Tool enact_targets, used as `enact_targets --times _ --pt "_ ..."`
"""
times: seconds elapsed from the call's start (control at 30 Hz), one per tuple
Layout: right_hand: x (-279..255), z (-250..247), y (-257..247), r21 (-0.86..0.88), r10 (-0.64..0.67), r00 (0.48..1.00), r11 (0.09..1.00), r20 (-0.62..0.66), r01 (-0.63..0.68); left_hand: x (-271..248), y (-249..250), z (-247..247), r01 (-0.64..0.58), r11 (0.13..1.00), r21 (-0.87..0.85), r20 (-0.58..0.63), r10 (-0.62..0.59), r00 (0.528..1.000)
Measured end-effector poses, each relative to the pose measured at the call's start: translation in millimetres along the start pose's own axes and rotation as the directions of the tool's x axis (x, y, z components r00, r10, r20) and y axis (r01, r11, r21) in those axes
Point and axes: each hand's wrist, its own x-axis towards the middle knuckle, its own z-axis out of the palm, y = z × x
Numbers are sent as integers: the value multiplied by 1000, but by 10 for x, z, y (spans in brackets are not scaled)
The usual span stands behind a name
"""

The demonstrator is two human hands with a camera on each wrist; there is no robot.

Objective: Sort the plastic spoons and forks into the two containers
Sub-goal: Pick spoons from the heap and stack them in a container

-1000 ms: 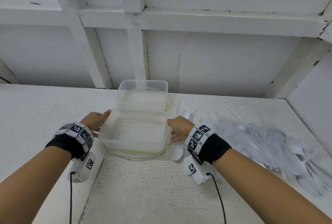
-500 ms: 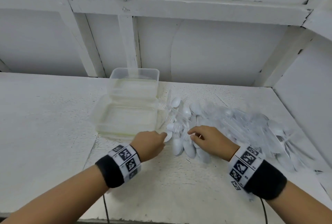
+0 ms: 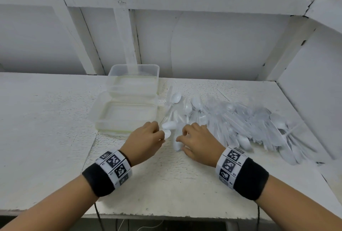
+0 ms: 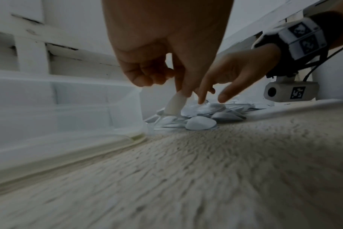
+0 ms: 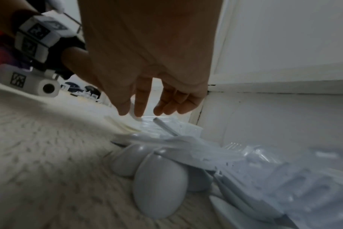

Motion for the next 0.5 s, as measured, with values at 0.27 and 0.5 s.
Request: enact_targets --times 0.27,0.5 --pt "68 179 -40 -174 -15 994 984 111 34 -50 118 -229 167 834 -525 -40 -220 975" --pt "66 254 17 -190 -134 990 974 -38 124 303 165 -267 242 475 -846 -134 -629 766"
